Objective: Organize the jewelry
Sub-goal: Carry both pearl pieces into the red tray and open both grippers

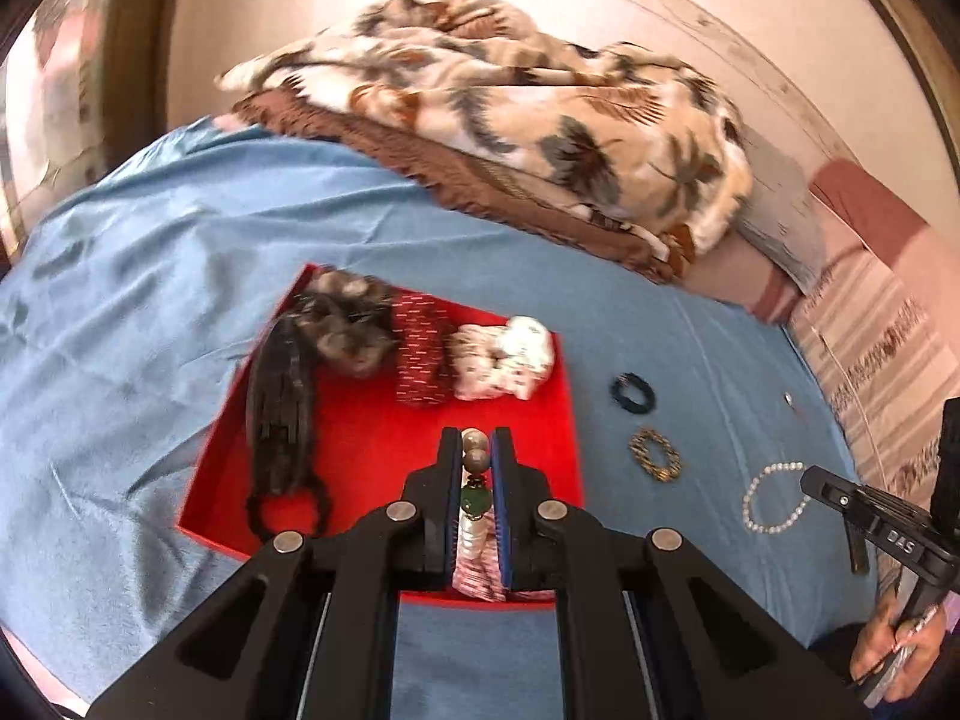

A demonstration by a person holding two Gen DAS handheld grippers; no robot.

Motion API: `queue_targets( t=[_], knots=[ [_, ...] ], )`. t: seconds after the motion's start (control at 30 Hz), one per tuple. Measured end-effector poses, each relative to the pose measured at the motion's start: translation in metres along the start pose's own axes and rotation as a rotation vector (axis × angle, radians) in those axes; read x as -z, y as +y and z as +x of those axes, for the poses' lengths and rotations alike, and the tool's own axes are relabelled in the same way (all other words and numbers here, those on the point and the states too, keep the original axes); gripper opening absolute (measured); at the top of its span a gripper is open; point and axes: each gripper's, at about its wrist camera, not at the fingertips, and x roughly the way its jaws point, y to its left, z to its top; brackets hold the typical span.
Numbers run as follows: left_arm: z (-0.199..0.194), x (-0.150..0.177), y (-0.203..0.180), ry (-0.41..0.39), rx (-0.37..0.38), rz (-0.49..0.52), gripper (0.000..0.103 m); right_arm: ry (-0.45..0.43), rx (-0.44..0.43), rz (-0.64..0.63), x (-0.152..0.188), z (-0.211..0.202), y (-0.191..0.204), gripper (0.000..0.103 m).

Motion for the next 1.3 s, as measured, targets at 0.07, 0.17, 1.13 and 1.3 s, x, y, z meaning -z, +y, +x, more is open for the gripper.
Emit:
queue_targets(
  t=[0.07,0.17,1.13,1.3],
  knots=[
    [0.007,-0.007,0.014,0.010,-0.004,-0.031,0.009,0.007,-0.043,-0.021,-0.011,0.010,0.020,0.007],
    [0.019,-0.019,0.025,0.025,-0.008,-0.058,0.009,0.028,-0.096,-0.040,-0.022,0.028,0.044,0.007],
    [0.048,-0.034,0.073,0.053,-0.109,-0.171,0.011,0.256,-0.027,-0.144,-0.040,0.204,0.135,0.007],
    [0.033,-0.034,0.072,-0.015,-0.155,-0.168,0.021,0.293,-0.042,-0.144,-0.035,0.217,0.146,0.007]
  ],
)
